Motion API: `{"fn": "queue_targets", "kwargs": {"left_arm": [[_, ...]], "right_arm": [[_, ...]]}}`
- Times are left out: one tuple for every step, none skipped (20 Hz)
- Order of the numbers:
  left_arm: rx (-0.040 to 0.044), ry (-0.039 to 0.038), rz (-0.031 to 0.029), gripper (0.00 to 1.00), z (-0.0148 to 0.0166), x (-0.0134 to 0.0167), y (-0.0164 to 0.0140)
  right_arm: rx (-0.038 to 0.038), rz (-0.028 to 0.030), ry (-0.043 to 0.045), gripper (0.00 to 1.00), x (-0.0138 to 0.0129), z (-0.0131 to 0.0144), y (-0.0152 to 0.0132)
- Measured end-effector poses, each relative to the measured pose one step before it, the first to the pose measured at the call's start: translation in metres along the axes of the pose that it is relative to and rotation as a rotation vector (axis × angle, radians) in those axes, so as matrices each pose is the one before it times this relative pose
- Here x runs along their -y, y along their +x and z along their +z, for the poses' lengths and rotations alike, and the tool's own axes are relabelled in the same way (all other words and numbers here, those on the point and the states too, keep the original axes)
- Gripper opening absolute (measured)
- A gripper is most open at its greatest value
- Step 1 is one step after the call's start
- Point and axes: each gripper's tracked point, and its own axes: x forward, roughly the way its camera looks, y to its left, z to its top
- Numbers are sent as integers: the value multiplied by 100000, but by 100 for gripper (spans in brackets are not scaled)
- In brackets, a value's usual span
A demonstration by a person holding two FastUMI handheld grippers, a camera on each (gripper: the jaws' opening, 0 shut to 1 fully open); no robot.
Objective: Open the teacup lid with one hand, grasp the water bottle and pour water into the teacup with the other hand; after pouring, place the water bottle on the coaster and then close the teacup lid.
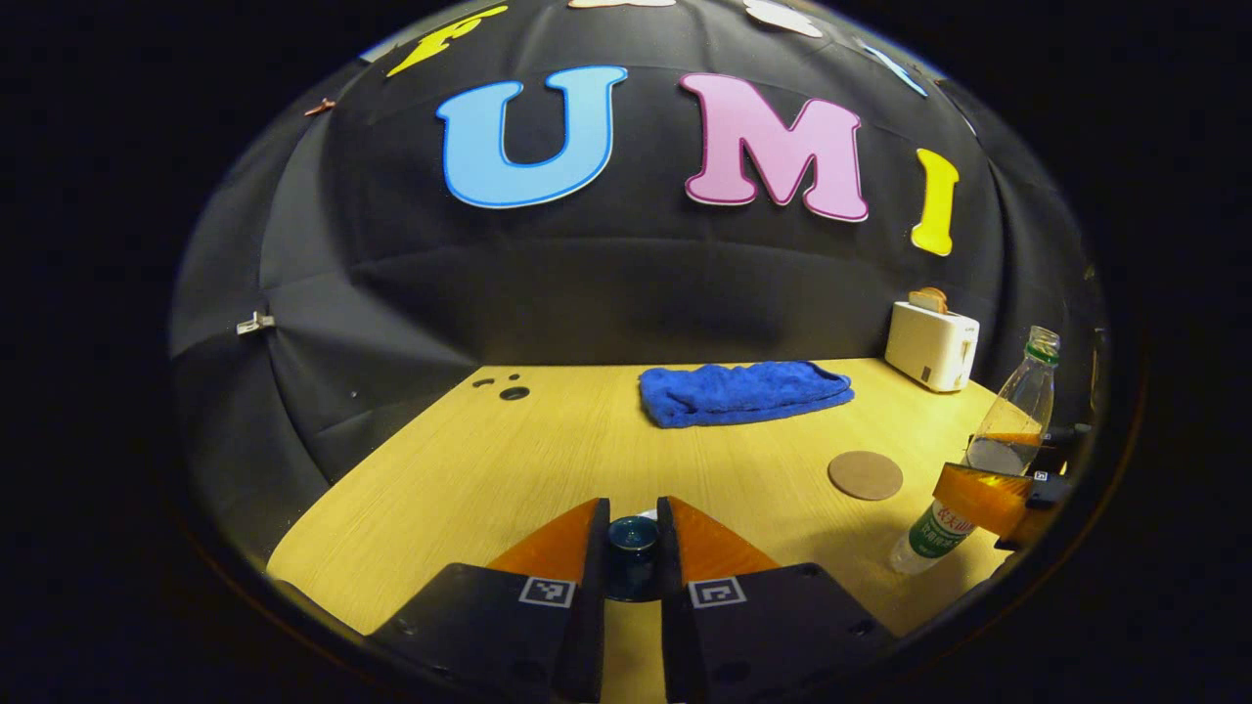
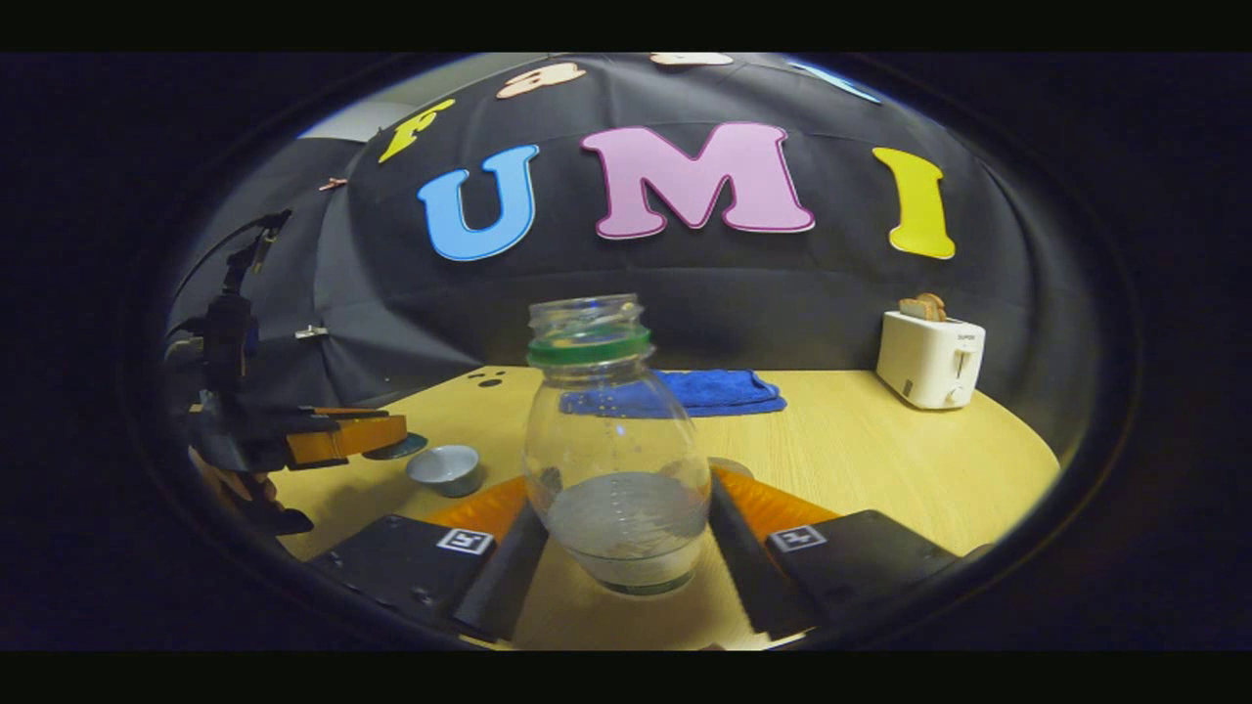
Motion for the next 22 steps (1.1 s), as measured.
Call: {"fn": "queue_targets", "kwargs": {"left_arm": [[-390, -158, 1261, 24, -10, -388, -234], [-107, 134, 787, 24, -80, -187, -84], [-6, 142, 747, 24, 122, -227, -184], [-50, -96, 425, 24, 14, -86, -144], [385, -642, 430, 24, 227, -21, -181], [472, -603, 219, 28, 238, -32, -192], [445, -403, 277, 28, 177, -31, -287], [439, -311, 397, 28, 186, -120, -216], [527, -403, 220, 28, 127, -79, -211], [492, -335, 212, 28, 158, -123, -277], [423, -59, 322, 24, 48, -210, -301], [716, 447, 635, 24, 294, -416, -401], [835, 526, 804, 24, 168, -589, -267], [401, 76, 511, 28, 232, -339, -236], [396, -304, 551, 24, 127, -408, -242], [369, -700, 347, 24, 214, -358, -233], [662, -769, 449, 28, 102, -399, -179], [349, -609, 459, 24, 68, -457, -199], [214, -359, 383, 28, -55, -420, -138], [334, -255, 424, 28, 28, -499, -222], [423, -325, 113, 28, -8, -504, -131], [428, -293, 21, 28, 55, -510, -217]], "right_arm": [[112, -374, -2620, 82, 187, -199, 247], [295, -153, -742, 80, 196, 50, -88], [-19, 677, 189, 79, -173, 5, 221], [-621, 454, -176, 78, -3, 17, 241], [-1314, 966, -795, 74, -109, -26, 154], [-589, 184, -239, 74, 10, 31, 49], [-263, -353, 527, 71, 120, 73, 112], [220, -503, 1057, 71, 127, 107, 17], [-45, -822, 890, 71, 127, 5, 132], [245, -131, 347, 71, -128, 84, -204], [-972, 826, -351, 71, -226, -167, 200], [29, -869, -1566, 71, 193, 259, -114], [842, -176, -1811, 71, -55, 599, 63], [-265, -712, -2298, 71, 143, 515, 144], [241, -1165, -3042, 71, 275, 611, 234], [382, -1664, -4877, 71, 434, 764, 319], [909, -1541, -5701, 71, 302, 695, 458], [1178, -1780, -6628, 71, 469, 784, 500], [1138, -1830, -7325, 71, 448, 682, 427], [464, -1341, -7161, 71, 409, 383, 616], [989, -1214, -6481, 67, 114, 398, 354], [459, -970, -5529, 71, 86, 330, 397]]}}
